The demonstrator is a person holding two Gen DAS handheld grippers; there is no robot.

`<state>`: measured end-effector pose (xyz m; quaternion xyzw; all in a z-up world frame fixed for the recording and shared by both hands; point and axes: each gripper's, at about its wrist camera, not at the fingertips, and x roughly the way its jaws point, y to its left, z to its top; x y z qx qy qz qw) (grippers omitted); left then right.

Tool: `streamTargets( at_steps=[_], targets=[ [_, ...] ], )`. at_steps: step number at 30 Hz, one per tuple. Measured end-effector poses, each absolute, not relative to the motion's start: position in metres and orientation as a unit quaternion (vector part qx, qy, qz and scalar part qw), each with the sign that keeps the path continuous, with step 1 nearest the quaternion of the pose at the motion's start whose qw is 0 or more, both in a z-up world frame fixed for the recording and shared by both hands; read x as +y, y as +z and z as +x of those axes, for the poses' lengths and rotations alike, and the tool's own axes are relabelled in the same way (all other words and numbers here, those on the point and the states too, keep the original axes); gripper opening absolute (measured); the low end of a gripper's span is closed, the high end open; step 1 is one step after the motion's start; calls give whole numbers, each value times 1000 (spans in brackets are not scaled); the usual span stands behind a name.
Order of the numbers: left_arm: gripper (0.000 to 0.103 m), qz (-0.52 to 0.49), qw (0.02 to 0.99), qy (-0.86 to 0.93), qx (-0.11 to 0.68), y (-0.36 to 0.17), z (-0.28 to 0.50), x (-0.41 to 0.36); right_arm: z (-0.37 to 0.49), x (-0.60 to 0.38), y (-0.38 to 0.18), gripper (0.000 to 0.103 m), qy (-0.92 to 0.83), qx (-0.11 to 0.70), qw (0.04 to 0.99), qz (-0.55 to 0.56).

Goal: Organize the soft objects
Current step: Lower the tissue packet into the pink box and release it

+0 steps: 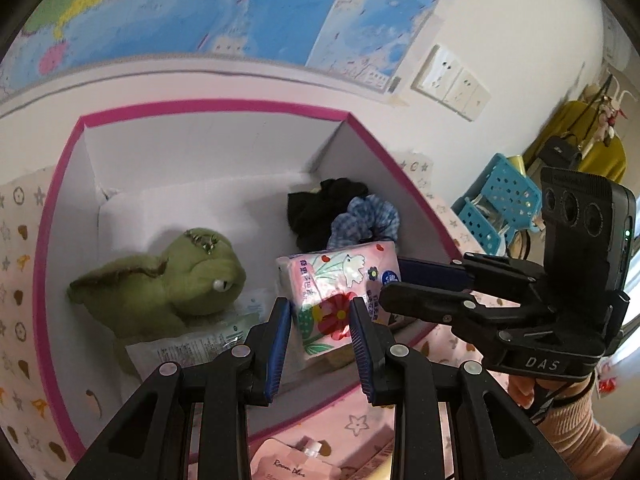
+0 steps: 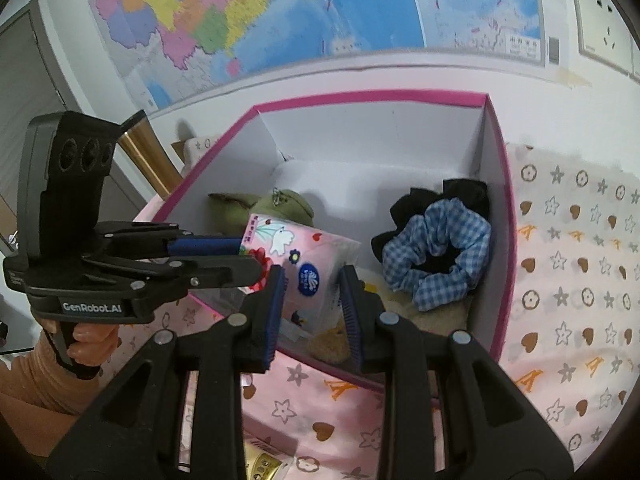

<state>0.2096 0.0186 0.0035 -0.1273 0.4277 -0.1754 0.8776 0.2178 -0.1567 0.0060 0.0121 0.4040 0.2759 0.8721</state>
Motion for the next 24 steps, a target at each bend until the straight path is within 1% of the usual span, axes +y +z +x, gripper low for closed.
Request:
streamTargets(
  at_steps=[7,9,11,13,18,21,24],
  targets=[
    [29,-120,881,-142,435,-4,211,21,214,-159,4,32,255,398,881,13],
    [31,-115,885,-137,429,-2,207,22,206,-160,7,32,256,392,884,9],
    [32,-108,893,-133,416,2,198,24,196,-160,9,33,259,383,887,2],
    [32,-103,901,-131,400,6,185,27,188,-160,11,35,260,376,889,-2],
    [38,-101,912,-146,371,16,152,35,166,-157,16,38,274,360,892,-9],
    [39,-104,916,-154,356,19,132,39,149,-155,20,38,295,348,890,-7],
    [39,-106,917,-158,351,17,114,41,134,-147,17,42,320,350,880,-11]
  ],
)
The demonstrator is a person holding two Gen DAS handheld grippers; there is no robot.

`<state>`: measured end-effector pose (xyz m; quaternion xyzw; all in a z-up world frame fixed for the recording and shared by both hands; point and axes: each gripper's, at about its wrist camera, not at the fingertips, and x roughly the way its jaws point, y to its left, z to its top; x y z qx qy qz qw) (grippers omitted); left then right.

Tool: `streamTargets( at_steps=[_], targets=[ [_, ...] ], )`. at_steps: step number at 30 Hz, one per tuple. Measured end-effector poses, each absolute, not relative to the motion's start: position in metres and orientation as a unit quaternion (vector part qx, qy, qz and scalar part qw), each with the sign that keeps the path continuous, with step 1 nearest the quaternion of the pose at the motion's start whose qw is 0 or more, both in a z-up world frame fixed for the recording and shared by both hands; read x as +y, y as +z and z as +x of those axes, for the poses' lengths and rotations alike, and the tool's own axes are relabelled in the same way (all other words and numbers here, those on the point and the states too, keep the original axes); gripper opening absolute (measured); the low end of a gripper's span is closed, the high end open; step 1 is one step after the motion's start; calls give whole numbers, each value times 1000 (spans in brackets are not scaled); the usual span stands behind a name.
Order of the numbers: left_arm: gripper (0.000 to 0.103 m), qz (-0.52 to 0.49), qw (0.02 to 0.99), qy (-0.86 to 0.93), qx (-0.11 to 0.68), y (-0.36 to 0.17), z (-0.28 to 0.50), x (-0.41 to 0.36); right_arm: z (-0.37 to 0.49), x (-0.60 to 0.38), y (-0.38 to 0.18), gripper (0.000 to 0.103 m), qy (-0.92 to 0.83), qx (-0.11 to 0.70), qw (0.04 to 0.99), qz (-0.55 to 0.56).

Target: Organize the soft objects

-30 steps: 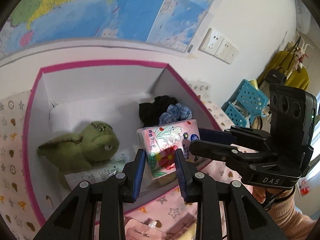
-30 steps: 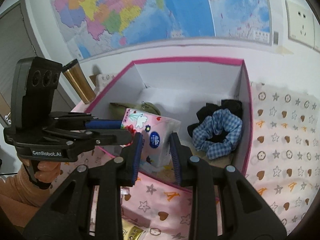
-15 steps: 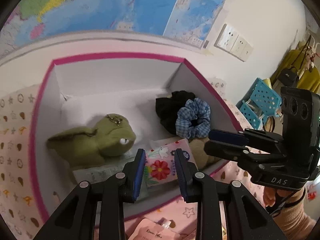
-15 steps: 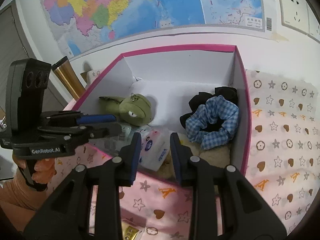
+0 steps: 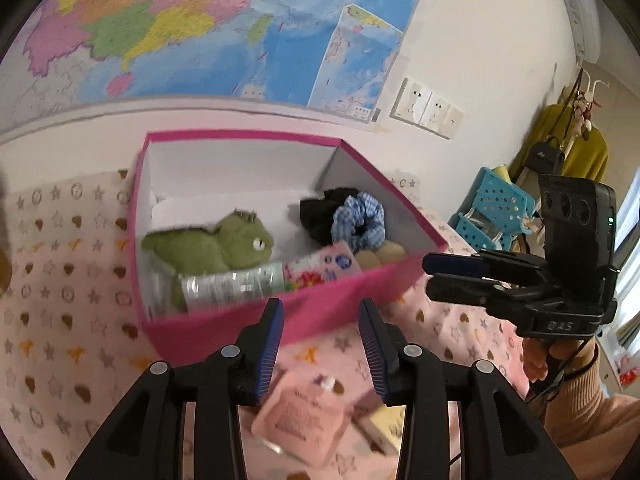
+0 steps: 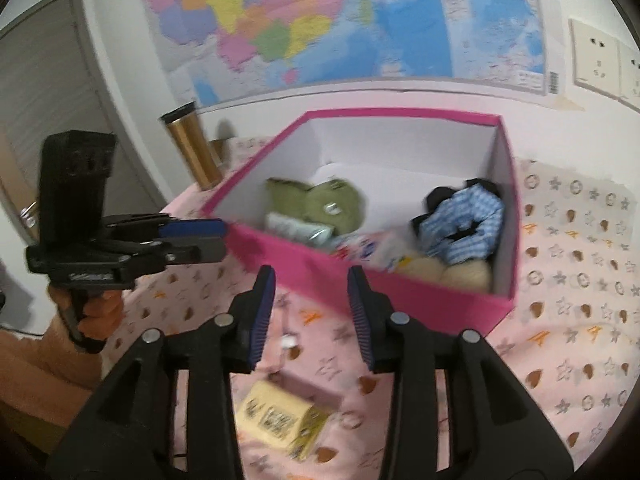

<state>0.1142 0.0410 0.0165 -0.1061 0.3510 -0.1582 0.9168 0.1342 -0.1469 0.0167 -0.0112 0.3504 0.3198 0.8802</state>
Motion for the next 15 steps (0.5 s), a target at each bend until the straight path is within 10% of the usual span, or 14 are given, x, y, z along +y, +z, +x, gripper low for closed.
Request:
streamTargets(
  at_steps=[15],
  targets=[
    [40,-173,870,-147,438,-63,67,54,151,-102,-74,43,335,460,822,-6]
  ],
)
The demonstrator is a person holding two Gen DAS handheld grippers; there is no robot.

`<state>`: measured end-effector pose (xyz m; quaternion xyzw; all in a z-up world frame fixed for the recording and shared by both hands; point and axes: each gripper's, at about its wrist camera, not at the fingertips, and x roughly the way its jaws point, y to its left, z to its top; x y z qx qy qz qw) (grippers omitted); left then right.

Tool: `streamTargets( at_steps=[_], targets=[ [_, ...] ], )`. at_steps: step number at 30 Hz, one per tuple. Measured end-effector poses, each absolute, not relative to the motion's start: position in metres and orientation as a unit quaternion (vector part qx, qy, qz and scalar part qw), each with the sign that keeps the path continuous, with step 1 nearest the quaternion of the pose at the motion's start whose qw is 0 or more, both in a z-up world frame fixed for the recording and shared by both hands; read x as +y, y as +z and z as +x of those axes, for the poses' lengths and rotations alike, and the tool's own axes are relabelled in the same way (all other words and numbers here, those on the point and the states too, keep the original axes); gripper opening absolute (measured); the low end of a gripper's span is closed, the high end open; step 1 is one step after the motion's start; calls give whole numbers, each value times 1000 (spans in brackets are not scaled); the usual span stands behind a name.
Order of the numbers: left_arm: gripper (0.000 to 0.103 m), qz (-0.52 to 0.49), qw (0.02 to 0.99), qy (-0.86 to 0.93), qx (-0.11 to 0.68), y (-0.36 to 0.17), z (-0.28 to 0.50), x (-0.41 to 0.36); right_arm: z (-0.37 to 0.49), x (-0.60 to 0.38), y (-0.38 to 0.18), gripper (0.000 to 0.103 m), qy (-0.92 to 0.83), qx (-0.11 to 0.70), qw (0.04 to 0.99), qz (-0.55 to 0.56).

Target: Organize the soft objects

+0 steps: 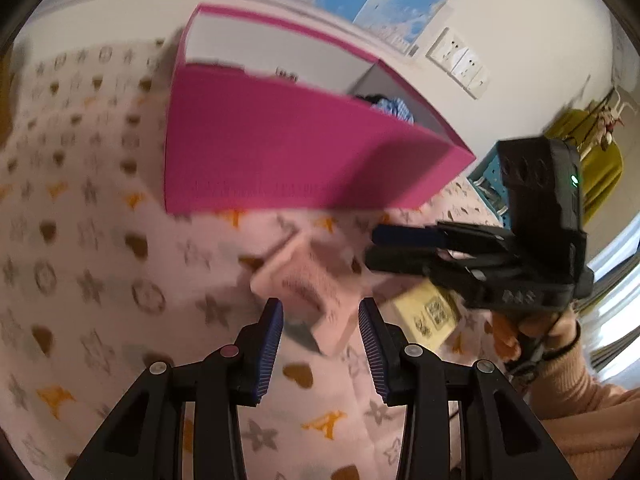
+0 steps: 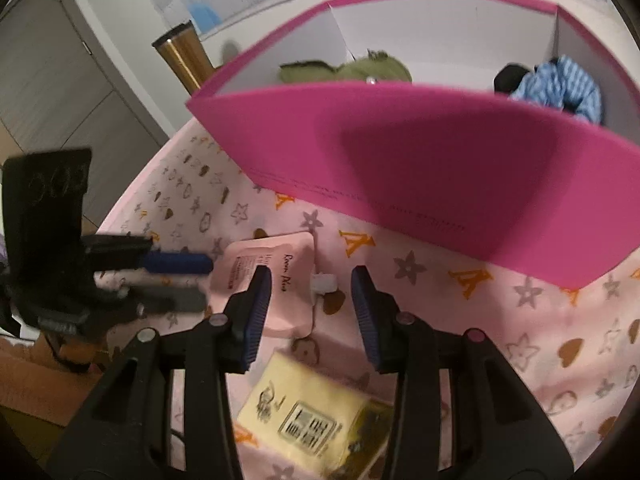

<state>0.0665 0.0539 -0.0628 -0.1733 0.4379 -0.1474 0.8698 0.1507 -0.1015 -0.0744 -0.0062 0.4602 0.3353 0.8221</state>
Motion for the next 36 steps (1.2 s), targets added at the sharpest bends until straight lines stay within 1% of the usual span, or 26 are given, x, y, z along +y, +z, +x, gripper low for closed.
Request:
streamTargets(
  at_steps=[5,10,14,18,26,36],
  targets=[
    [39,-191,858,-150,453,-80,61,52,153,-94,-86,43,330,472,817,-17],
    [36,-199,852,-152,460,-86,67,48,147,-86,-88,43,340,463,818,-36],
    [36,-191,853,-150,461,-83,74,42,145,-87,-86,30,330,457,825,-44],
    [36,-191,854,-146,462,-82,77,41,144,-95,-83,29,329,455,827,-28],
    [36,-192,859,-155,448,-74,76,39,128,-108,-52,29,330,420,845,-19],
    [36,-165,883,-184,400,-22,81,29,121,-127,7,29,326,356,876,-10]
  ],
)
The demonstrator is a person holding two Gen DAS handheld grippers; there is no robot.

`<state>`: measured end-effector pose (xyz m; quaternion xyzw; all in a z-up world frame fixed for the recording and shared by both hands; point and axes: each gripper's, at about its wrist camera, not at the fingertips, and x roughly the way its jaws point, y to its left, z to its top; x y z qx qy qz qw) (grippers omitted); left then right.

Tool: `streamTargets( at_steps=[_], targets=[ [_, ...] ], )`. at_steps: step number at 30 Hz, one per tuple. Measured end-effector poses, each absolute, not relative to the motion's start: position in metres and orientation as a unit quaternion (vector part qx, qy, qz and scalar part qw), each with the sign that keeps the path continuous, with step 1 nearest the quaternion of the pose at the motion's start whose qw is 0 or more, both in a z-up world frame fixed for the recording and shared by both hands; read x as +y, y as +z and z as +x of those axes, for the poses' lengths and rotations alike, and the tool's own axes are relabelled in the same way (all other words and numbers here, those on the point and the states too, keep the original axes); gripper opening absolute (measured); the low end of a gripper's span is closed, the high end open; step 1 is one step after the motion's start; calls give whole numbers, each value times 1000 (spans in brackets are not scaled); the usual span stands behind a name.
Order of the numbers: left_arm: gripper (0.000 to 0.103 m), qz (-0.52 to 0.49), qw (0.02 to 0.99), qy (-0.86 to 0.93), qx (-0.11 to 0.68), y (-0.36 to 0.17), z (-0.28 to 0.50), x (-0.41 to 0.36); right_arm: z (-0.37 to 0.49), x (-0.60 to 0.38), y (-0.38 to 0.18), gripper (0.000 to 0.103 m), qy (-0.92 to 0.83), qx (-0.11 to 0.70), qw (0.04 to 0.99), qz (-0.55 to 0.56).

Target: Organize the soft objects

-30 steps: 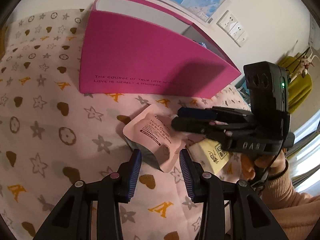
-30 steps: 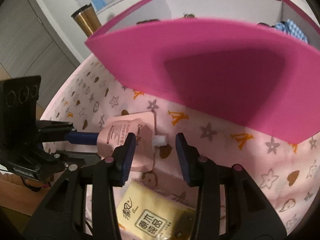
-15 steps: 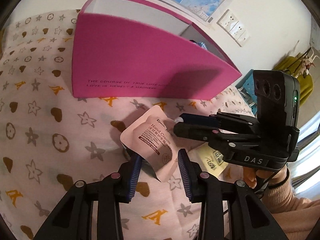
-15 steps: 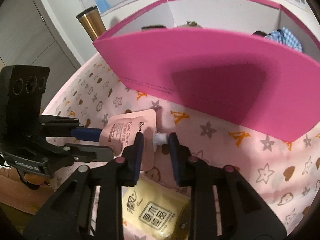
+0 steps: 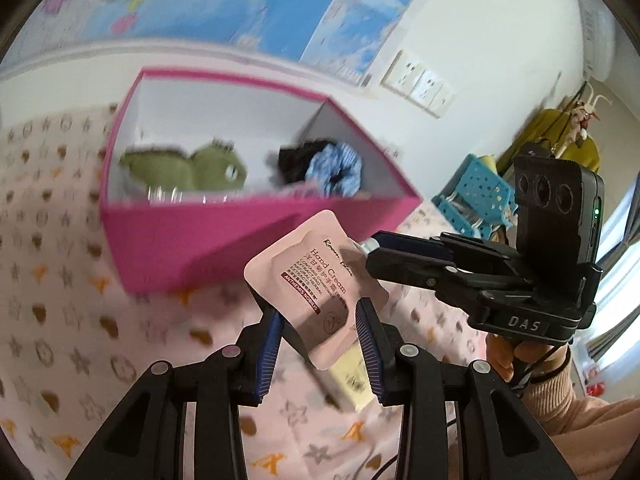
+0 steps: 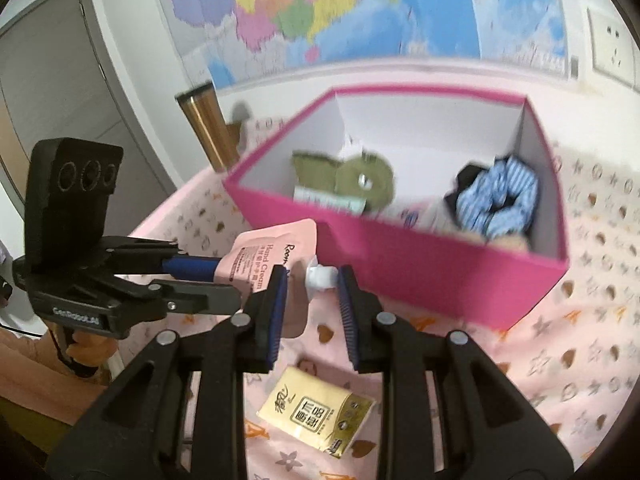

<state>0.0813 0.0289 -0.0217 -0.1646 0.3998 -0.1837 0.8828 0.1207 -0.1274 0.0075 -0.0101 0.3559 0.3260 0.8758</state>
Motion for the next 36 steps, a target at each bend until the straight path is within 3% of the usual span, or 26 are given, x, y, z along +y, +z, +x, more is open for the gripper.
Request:
streamTargets(
  at_steps=[13,36],
  targets=[
    [36,-142,899,-186,370,29,146,28,162,-143,45,29,301,316,900,-7],
    [38,-163,851,-150,476,-10,261,27,242,-163,11,29,239,359,902,33]
  ],
)
